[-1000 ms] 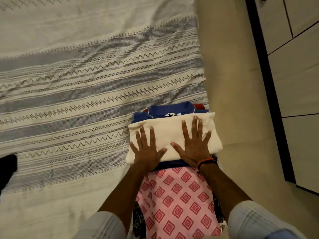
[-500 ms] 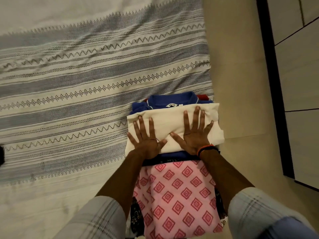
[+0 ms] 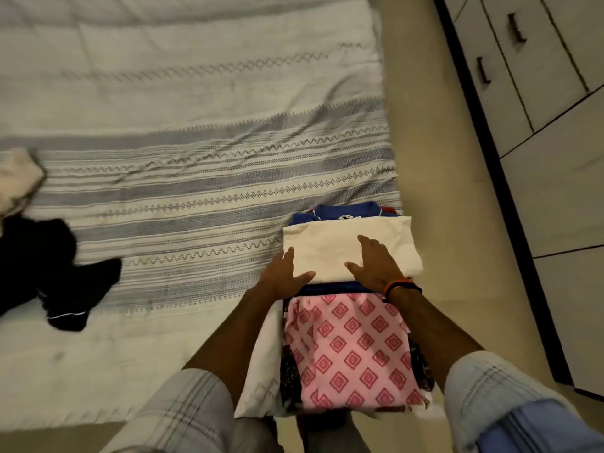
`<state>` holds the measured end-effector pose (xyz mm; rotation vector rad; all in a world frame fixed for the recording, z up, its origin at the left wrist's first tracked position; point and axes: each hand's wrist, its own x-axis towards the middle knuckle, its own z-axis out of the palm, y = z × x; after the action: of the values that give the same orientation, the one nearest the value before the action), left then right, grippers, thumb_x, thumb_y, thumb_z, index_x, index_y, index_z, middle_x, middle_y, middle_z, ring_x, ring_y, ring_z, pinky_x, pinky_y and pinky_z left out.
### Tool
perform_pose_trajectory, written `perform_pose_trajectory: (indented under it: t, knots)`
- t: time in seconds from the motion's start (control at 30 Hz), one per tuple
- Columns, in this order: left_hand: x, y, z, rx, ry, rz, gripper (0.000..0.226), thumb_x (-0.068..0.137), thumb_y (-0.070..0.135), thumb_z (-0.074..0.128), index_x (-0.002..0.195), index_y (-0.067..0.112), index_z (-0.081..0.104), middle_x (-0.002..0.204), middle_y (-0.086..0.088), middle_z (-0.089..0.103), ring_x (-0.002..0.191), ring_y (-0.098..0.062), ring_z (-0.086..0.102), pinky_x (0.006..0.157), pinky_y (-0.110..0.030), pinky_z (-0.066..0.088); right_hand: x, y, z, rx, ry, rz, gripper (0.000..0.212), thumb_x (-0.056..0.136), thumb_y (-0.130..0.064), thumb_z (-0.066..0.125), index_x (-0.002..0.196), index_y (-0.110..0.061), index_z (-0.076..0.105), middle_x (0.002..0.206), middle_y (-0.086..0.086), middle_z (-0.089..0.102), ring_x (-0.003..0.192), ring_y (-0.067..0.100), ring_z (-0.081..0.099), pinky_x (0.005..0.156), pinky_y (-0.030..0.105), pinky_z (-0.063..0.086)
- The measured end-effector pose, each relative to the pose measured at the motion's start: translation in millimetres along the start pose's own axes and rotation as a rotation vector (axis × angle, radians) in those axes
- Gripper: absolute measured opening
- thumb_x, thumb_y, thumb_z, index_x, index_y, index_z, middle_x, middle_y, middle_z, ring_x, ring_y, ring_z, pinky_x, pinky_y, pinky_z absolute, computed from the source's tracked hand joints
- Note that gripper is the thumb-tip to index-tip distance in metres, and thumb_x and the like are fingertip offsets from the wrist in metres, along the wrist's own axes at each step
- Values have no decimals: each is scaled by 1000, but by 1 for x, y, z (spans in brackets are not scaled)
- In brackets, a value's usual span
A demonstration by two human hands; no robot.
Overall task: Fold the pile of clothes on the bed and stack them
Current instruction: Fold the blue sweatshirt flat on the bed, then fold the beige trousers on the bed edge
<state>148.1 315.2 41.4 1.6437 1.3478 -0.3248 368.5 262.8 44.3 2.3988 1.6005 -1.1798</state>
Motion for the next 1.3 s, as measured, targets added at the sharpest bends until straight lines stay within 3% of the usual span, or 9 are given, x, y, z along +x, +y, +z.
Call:
perform_pose_trajectory:
  t: [0.1,0.17,0.23,0.33,0.47,0.67,0.93,1.07,1.3]
  knots:
    - [-52,-3,-19,-105,105,66,75,85,49,67,144,8,43,144,-7,49,133,-26,46,100,-20,34,-37,-30,2,166,36,-37,74,89,-34,69,148,-7,34,146,16,46,130,31,47,112,42,35]
    - [-80,-8,-28,-99,149,61,58,92,32,67,140,5,47,137,-3,52,128,-23,49,83,-12,29,-56,-48,3,222,64,-64,68,87,-29,73,143,-6,42,137,15,54,120,29,56,104,36,42]
    - [-110,-23,-38,-105,194,49,55,93,30,65,138,3,48,139,-10,54,126,-25,51,77,-10,28,-79,-75,7,262,90,-100,60,86,-24,74,136,-4,47,129,15,59,109,28,61,91,28,45]
    - [-148,-46,-50,-155,205,14,60,94,34,63,143,3,42,146,-12,48,133,-25,46,86,-12,31,-100,-106,15,291,109,-129,54,85,-22,75,129,-3,52,121,15,63,102,27,63,85,28,47]
    - [-207,-106,-70,-224,255,-34,72,93,46,60,148,6,36,152,-12,39,137,-26,41,105,-28,35,-135,-169,43,311,99,-212,46,86,-20,74,125,-3,56,119,14,65,95,24,64,83,28,49]
    - [-280,-209,-92,-329,370,-78,67,92,45,62,143,8,41,147,-12,46,132,-27,46,105,-32,40,-177,-267,106,262,73,-320,43,86,-23,74,123,-7,59,118,9,67,93,21,66,86,31,52]
    - [-352,-340,-124,-501,504,-210,59,93,45,60,139,10,46,142,-9,50,128,-24,50,99,-27,39,-197,-397,180,165,-24,-480,39,89,-24,71,123,-10,59,122,7,64,94,14,61,70,12,42]
    - [-361,-380,-144,-575,534,-265,55,94,41,61,137,10,48,140,-8,52,125,-23,51,94,-26,40,-184,-449,203,123,-52,-512,36,90,-23,69,122,-11,59,121,7,63,96,15,60,80,22,48]
    - [-365,-435,-189,-670,603,-341,51,92,37,64,134,10,51,135,-7,56,122,-22,54,94,-26,43,-142,-532,233,29,-122,-570,30,89,-21,70,115,-10,62,112,5,67,94,17,63,81,24,49]
